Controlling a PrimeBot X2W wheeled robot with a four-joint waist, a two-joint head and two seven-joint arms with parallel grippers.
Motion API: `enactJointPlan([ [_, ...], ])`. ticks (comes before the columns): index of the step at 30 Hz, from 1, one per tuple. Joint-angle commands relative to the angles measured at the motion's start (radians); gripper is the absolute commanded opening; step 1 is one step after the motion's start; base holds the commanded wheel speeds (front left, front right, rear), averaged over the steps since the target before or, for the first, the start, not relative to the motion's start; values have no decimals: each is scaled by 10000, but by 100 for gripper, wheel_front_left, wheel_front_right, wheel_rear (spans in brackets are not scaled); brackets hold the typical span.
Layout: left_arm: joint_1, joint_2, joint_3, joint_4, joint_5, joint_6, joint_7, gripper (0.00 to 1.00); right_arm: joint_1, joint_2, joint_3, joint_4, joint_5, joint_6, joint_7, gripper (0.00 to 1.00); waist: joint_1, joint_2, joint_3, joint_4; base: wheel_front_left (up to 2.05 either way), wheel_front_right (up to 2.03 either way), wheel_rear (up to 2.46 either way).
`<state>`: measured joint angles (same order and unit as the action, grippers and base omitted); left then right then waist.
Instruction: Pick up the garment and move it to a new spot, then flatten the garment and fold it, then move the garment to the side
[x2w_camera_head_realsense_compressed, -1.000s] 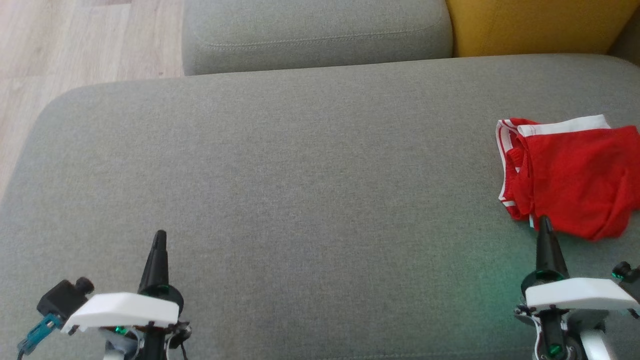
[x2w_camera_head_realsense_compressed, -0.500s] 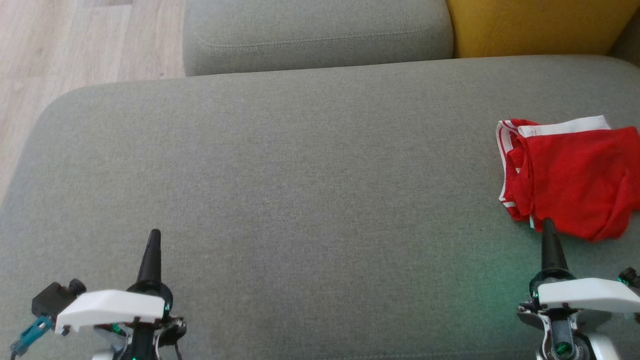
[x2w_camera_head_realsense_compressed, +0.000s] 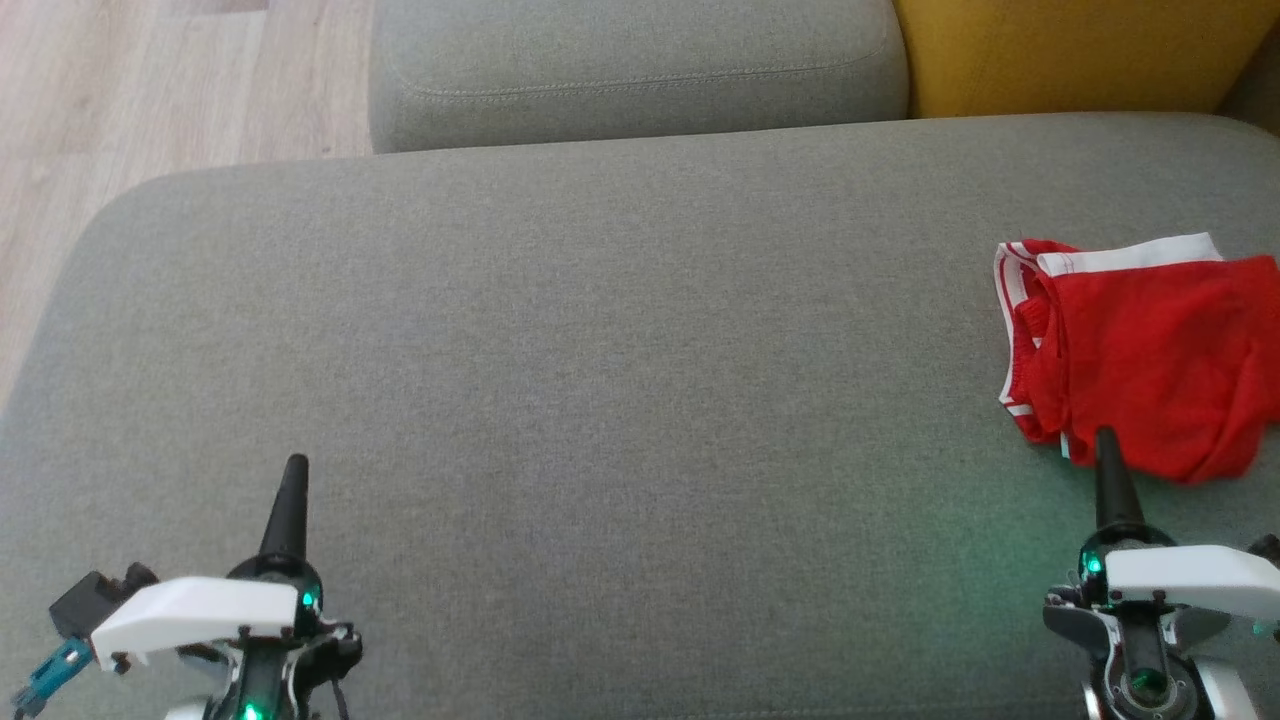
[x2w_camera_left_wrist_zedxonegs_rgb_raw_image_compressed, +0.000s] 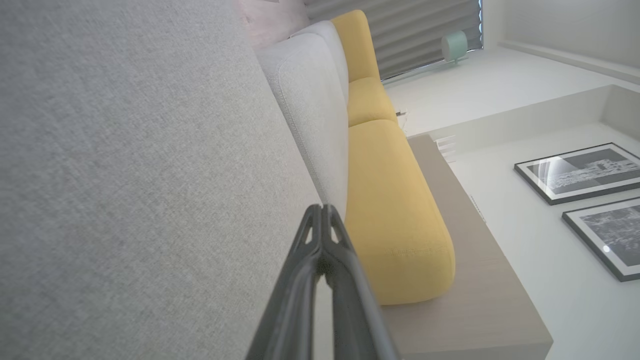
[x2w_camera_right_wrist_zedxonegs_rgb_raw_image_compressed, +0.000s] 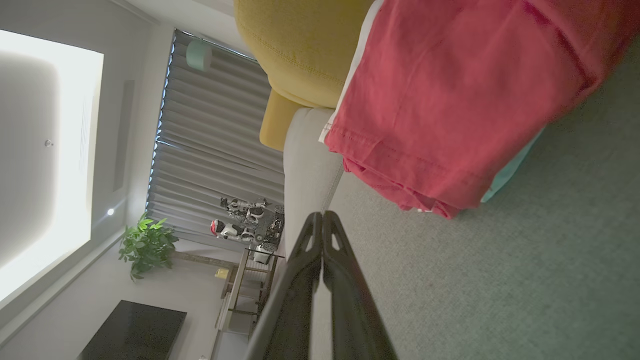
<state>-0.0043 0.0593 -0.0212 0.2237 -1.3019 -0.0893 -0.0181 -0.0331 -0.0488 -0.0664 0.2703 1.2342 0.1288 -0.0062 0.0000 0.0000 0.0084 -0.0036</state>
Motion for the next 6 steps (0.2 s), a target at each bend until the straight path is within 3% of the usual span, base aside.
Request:
enactJointPlan([
  [1, -587, 183, 322, -284, -281, -88, 109, 0, -505, -216, 130, -320, 331, 15, 89, 0, 0, 0, -2, 2, 0, 0, 0],
  [6, -656, 183, 429, -205, -791, -142, 257, 0, -540, -216, 77, -312, 931, 15, 234, 0, 0, 0, -10, 7, 0, 0, 0],
])
